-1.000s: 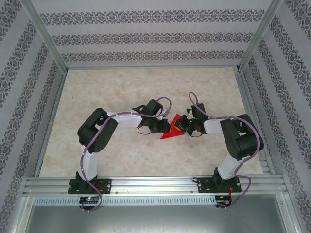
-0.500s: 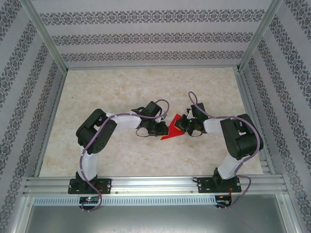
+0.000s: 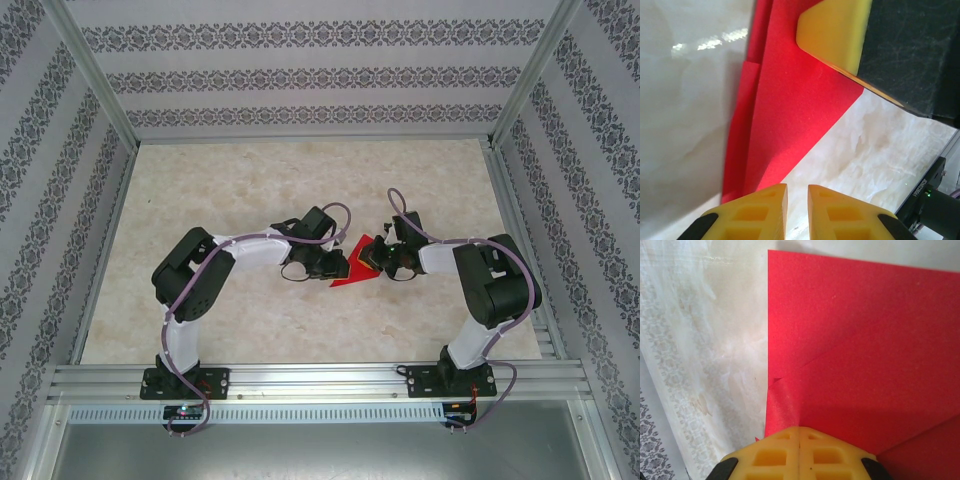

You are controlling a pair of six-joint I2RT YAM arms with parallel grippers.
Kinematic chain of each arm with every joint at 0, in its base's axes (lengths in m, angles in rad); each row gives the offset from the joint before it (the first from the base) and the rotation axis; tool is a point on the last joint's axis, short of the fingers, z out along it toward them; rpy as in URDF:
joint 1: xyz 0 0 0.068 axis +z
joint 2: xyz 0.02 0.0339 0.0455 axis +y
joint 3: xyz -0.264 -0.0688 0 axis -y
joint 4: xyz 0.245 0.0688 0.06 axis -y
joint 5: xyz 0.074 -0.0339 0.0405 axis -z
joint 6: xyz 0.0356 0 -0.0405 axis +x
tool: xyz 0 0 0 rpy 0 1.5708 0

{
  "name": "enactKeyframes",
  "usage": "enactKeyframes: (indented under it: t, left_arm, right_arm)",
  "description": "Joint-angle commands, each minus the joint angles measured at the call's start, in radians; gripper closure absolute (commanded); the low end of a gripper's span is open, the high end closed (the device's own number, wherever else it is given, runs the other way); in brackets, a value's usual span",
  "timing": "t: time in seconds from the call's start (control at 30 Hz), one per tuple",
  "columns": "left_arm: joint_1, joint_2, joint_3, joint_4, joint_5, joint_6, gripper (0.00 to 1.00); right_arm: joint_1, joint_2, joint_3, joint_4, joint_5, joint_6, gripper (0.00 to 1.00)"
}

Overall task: Fold a paper plane with a square sheet of paper (pick it up from the middle)
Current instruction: Fourth fold the wing at the center of the table.

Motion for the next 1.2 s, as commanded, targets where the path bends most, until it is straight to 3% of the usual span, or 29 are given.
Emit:
enactKeyframes:
  t: [0.0,0.8,1.03,1.17]
  left_arm:
    - [-0.022,-0.01,-0.002,0.016,0.016,-0.019,0.8]
    - [-0.019,0.023,-0.015,-0.108,-0.162,0.04,0.82]
    - [-0.004,0.023,-0.065,-0.049,-0.131,0.017,0.84]
    - [0.018,0.008,-0.112,0.058,-0.054,-0.018,0.86]
  right_arm:
    - [-0.01,0.061,-0.023,-0.098,0.111,-0.025,0.98]
    - [-0.011,0.084,-0.013,-0.14,0.131,-0.036,0.98]
    - [-0.011,0.096,-0.007,-0.171,0.148,-0.042,0.98]
    - [-0.012,0.098,-0.007,-0.178,0.149,-0.042,0.98]
